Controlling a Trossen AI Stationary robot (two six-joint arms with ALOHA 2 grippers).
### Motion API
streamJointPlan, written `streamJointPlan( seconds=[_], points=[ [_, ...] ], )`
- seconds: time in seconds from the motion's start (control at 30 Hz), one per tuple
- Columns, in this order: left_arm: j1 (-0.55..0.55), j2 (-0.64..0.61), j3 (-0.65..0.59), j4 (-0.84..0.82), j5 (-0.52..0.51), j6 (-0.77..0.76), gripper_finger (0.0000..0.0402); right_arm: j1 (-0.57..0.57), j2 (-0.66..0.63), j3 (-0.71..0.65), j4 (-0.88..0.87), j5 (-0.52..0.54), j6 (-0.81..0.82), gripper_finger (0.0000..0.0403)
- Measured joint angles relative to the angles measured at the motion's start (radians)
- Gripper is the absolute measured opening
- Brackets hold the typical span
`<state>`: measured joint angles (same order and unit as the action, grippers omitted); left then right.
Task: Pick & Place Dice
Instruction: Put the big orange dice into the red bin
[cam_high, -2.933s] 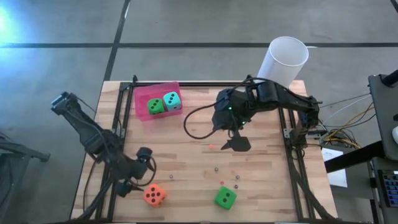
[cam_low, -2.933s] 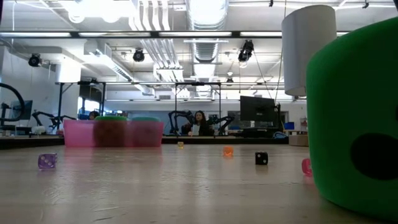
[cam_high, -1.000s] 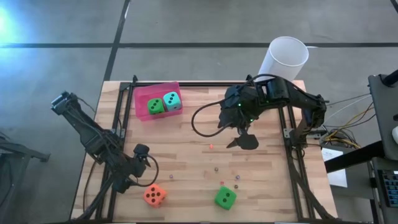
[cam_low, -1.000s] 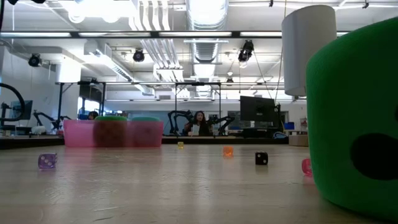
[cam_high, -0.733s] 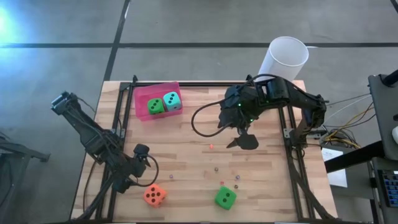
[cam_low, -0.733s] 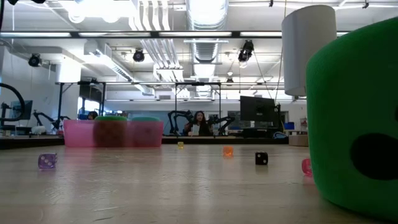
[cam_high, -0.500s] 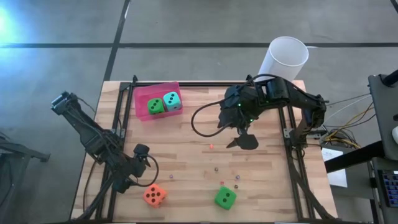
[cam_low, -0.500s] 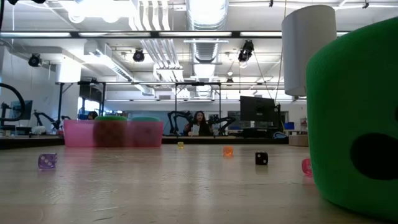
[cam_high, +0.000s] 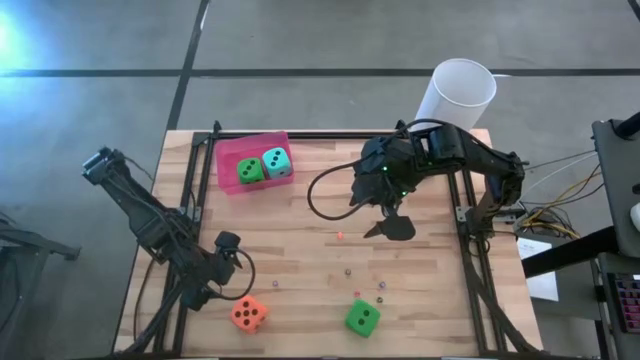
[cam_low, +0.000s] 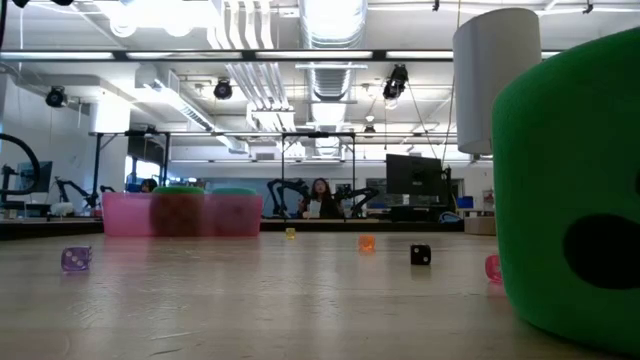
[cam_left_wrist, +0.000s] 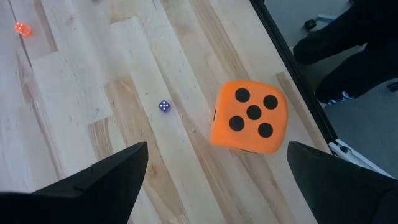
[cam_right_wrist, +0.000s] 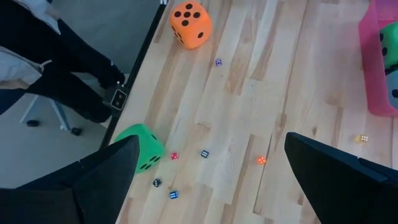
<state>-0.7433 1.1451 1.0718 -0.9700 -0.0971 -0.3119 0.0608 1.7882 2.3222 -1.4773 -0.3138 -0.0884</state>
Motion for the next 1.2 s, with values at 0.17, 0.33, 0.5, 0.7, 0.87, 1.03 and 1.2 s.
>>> streamJointPlan(
  seconds=[0.17,0.33,0.5,0.7,0.87,1.03,1.2],
  points=[
    [-0.001,0.018,0.0,0.025,0.0,-0.002,0.0386,0.0,0.0,0.0,0.001,0.0,0.001,0.04],
    [-0.009,0.05,0.001,0.048,0.002,-0.003,0.0389,0.0,0.0,0.0,0.002,0.0,0.002,0.04],
    [-0.011,0.082,0.001,0.079,0.014,-0.002,0.039,0.0,0.0,0.0,0.002,0.0,0.002,0.04],
    [-0.014,0.117,0.001,0.128,0.036,-0.002,0.0387,0.0,0.0,0.0,0.002,0.0,0.001,0.04],
    [-0.015,0.139,0.001,0.16,0.049,-0.036,0.0396,0.0,0.0,0.0,0.002,0.0,0.002,0.04],
    [-0.017,0.163,0.001,0.188,0.065,-0.047,0.0399,0.0,0.0,0.0,0.002,0.0,0.002,0.04],
    [-0.018,0.215,0.001,0.185,0.065,-0.081,0.0399,0.0,0.0,0.0,0.002,0.0,0.002,0.04]
  ],
)
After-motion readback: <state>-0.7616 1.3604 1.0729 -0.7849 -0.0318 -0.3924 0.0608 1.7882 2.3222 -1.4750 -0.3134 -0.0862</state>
